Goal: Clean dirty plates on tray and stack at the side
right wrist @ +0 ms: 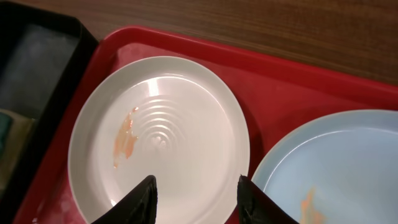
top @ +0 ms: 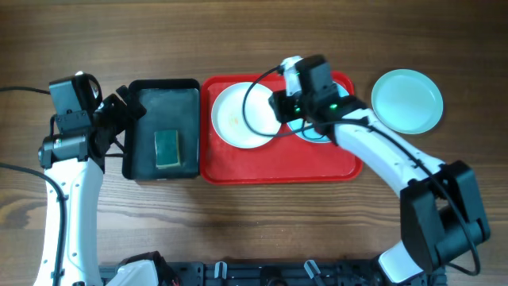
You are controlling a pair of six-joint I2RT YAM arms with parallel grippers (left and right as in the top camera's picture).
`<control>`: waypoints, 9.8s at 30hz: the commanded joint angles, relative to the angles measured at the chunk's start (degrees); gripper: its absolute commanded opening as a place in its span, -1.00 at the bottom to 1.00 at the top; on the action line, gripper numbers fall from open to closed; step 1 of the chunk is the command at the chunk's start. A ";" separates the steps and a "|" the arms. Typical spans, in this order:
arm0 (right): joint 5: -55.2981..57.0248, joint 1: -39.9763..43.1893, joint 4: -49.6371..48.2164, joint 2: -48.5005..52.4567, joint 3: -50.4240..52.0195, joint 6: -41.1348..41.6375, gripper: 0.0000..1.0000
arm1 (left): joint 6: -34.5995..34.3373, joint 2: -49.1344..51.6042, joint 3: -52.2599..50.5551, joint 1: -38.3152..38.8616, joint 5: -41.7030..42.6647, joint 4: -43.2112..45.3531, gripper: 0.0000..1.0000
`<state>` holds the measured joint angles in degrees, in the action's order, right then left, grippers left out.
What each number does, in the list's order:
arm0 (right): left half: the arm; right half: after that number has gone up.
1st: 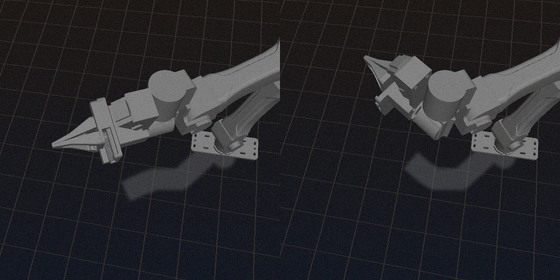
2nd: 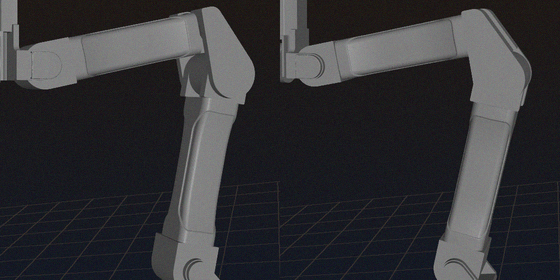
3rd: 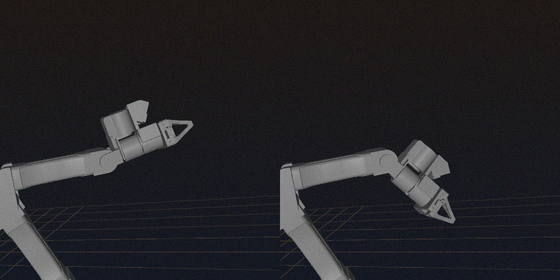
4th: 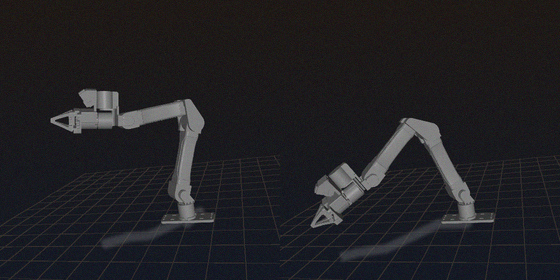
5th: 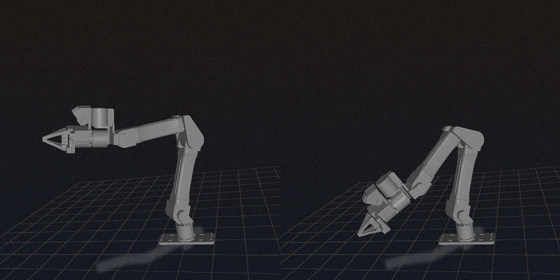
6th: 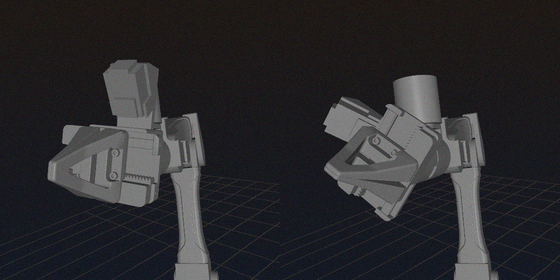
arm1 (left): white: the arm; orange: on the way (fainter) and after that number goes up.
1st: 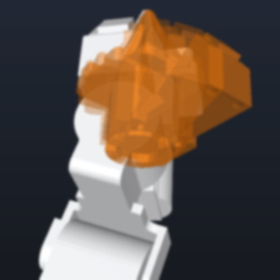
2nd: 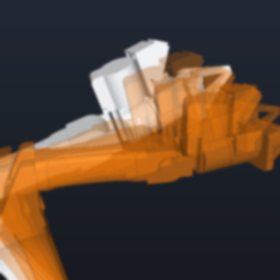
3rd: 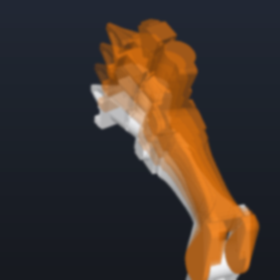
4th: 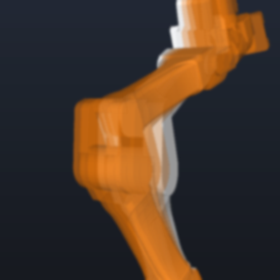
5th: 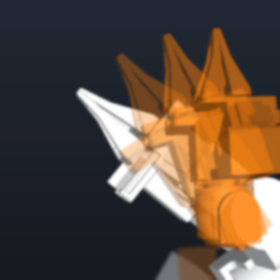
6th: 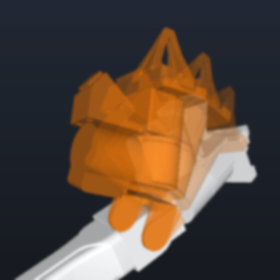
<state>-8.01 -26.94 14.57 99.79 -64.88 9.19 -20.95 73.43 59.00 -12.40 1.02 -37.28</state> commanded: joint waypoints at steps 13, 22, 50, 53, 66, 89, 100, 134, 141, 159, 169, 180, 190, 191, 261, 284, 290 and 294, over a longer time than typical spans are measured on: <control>-1.53 -1.73 1.64 0.50 -1.22 -1.46 -0.10 | -0.55 -0.39 0.26 -0.24 0.46 0.20 1.00; -2.99 -1.73 2.38 0.50 -1.22 -1.51 -0.06 | 3.17 -0.22 0.26 0.09 18.56 -6.10 1.00; -6.67 -1.73 1.79 1.16 -1.22 -0.15 0.09 | 12.00 15.96 0.24 13.09 -4.31 -10.12 -0.09; -6.64 -1.73 1.79 1.16 -1.22 -0.17 0.09 | 12.87 17.94 0.24 13.09 -4.26 -9.84 -0.10; -6.64 -1.70 1.79 1.16 -1.22 -0.17 0.09 | 19.30 20.24 0.04 12.96 -4.11 -7.23 -0.22; -5.97 -1.70 1.81 1.16 -1.22 -0.22 0.08 | 17.51 20.09 -8.94 12.96 -4.09 3.17 -0.19; -5.55 -1.70 1.95 1.16 -1.22 -0.20 0.08 | 16.00 15.91 -7.13 11.43 -2.99 2.34 -0.24; -5.55 -1.70 1.99 1.16 -1.22 -0.20 0.09 | 16.00 17.81 -7.19 11.10 -1.36 3.26 -0.36; -5.55 -1.70 1.99 1.16 -1.22 -0.20 0.08 | 16.02 18.75 -7.45 11.10 0.39 3.50 -0.44; -5.33 -1.70 1.95 1.16 -1.22 -0.24 0.09 | 16.06 23.65 -6.27 11.10 0.17 3.78 -0.92; -5.35 -1.70 1.95 1.16 -1.22 -0.24 0.12 | 16.06 9.75 -3.80 11.10 -3.28 1.60 -0.92; -3.65 -1.33 17.81 2.01 -19.58 -1.53 0.20 | 16.24 9.40 -3.80 11.10 -5.18 6.10 -0.92; -1.29 -1.38 23.28 15.12 -24.83 -2.97 -0.22 | 16.24 9.40 -3.80 11.10 -5.16 6.21 -0.92; 0.55 -1.38 21.86 16.15 -24.61 -2.97 -0.38 | 16.24 9.40 -3.80 11.10 -5.18 6.16 -0.92; -10.05 -1.22 36.17 10.51 -20.06 -5.33 0.76 | 16.24 9.40 -3.80 11.10 -5.18 4.94 -0.92; 5.07 -2.14 23.02 10.58 -7.48 17.77 -0.68 | 16.24 9.40 -3.80 11.10 -5.18 4.94 -0.92; 3.02 -2.14 21.94 10.58 -6.67 17.79 -0.91 | 16.26 9.40 -3.80 11.10 -5.18 4.96 -0.92; 3.02 -2.14 21.90 10.58 -6.67 17.84 -0.91 | 21.81 9.40 -3.80 11.10 -5.18 7.23 -0.92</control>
<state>-4.27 -28.73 36.71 110.93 -71.96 26.59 -4.08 83.57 54.00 -0.93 -3.62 -31.88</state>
